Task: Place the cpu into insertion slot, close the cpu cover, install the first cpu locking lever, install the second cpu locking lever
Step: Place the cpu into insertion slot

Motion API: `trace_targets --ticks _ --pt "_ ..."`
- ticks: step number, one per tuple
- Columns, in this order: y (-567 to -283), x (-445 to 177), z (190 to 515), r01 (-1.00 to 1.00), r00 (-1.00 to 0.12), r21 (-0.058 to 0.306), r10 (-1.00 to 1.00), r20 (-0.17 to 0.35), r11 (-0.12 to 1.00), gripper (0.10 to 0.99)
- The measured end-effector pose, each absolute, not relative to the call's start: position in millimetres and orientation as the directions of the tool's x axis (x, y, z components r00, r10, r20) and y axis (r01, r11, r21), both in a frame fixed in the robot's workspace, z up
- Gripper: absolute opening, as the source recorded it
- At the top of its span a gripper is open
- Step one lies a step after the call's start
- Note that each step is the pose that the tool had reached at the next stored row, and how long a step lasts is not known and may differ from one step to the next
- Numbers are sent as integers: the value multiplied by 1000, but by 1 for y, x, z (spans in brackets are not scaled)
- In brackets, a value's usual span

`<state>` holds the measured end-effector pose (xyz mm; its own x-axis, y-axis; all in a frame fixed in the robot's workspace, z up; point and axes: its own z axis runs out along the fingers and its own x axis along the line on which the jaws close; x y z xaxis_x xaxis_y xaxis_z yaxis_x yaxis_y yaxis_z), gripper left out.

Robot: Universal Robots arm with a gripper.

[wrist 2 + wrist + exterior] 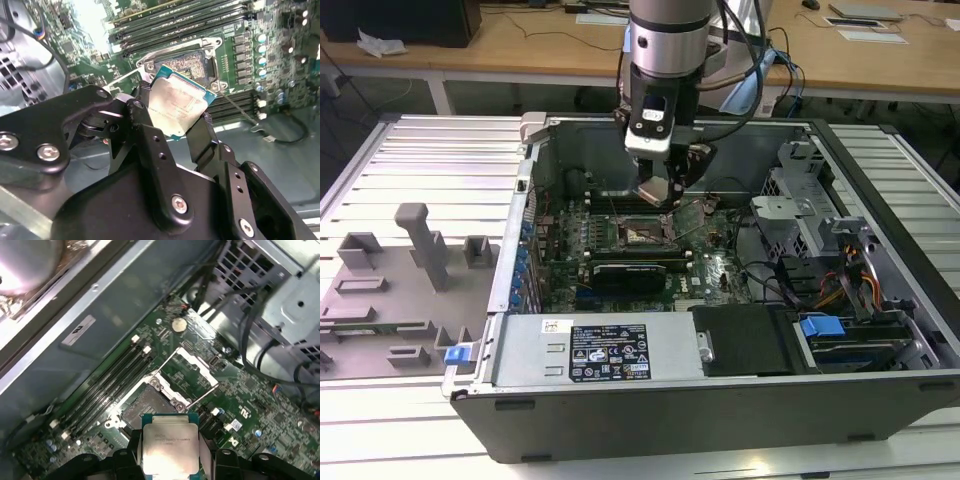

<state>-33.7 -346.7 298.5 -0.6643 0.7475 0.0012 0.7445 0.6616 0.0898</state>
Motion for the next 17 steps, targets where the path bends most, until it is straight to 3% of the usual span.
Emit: trace_targets --ticks 17 --pt "-347 -34 294 920 -384 90 923 1 382 541"
